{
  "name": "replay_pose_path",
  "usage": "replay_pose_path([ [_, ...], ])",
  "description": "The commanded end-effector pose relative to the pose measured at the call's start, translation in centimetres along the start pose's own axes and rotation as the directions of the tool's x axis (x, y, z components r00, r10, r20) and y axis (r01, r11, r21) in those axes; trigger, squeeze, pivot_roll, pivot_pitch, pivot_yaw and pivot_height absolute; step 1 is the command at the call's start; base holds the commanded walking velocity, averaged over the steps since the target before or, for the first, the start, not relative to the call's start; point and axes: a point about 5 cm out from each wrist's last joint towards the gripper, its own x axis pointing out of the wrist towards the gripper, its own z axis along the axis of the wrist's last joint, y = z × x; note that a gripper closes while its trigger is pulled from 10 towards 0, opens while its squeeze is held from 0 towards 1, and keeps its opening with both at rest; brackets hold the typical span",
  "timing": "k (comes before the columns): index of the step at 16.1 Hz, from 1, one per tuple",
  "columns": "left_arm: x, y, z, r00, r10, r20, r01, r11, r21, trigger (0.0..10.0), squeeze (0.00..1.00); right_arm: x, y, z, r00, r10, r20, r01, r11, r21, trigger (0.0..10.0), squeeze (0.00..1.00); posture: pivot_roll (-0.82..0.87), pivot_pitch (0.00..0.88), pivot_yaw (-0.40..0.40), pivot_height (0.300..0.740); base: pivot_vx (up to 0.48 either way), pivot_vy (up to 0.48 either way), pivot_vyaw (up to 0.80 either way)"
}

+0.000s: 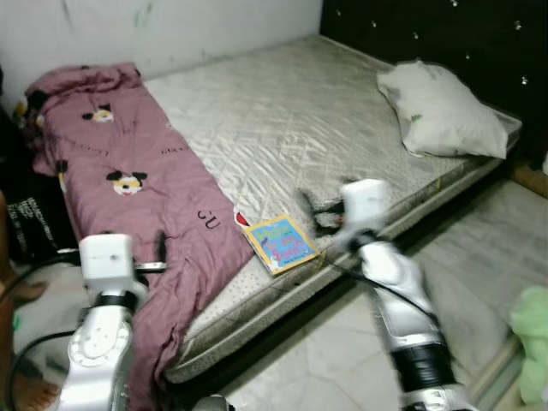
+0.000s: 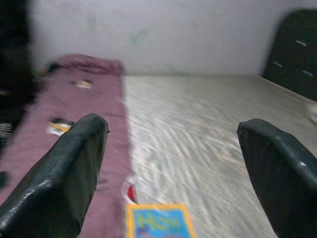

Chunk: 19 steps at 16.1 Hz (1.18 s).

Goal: Clean up the room

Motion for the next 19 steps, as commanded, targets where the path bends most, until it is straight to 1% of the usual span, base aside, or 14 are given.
replay_pose_path([
  [1, -0.01, -0.43, 0.05, 1.0, -0.023, 0.005, 0.023, 1.0, -0.005, 10.0, 0.0, -0.13, -1.02, 0.1, 1.0, -0.029, 0.0, 0.029, 0.999, -0.016, 10.0, 0.0, -0.04, 0.0, 0.001, 0.74, 0.0, 0.0, 0.8],
  [4, -0.12, -0.54, -0.01, 1.0, -0.027, 0.002, 0.027, 1.0, -0.007, 10.0, 0.0, -0.12, -1.16, 0.08, 1.0, -0.029, 0.001, 0.029, 0.999, -0.017, 10.0, 0.0, -0.03, 0.0, -0.001, 0.74, 0.0, 0.0, 0.8],
  [13, -0.11, -0.59, 0.06, 0.999, -0.035, 0.007, 0.035, 0.999, -0.021, 10.0, 0.0, -0.01, -0.92, 0.07, 1.0, -0.031, 0.006, 0.031, 1.0, 0.001, 10.0, 0.0, -0.03, 0.001, -0.001, 0.74, 0.0, 0.0, 0.8],
  [15, -0.12, -0.77, 0.22, 0.999, -0.048, 0.02, 0.048, 0.998, -0.026, 10.0, 0.0, 0.0, -1.08, 0.06, 0.999, -0.043, 0.006, 0.042, 0.999, 0.015, 10.0, 0.0, -0.03, 0.006, -0.001, 0.74, 0.0, 0.0, 0.0],
  [19, -0.11, -0.75, 0.23, 0.998, -0.052, 0.022, 0.053, 0.998, -0.031, 10.0, 0.0, 0.03, -1.1, 0.04, 0.999, -0.047, 0.005, 0.047, 0.999, 0.019, 10.0, 0.0, -0.03, 0.008, 0.0, 0.74, 0.274, 0.0, 0.0],
])
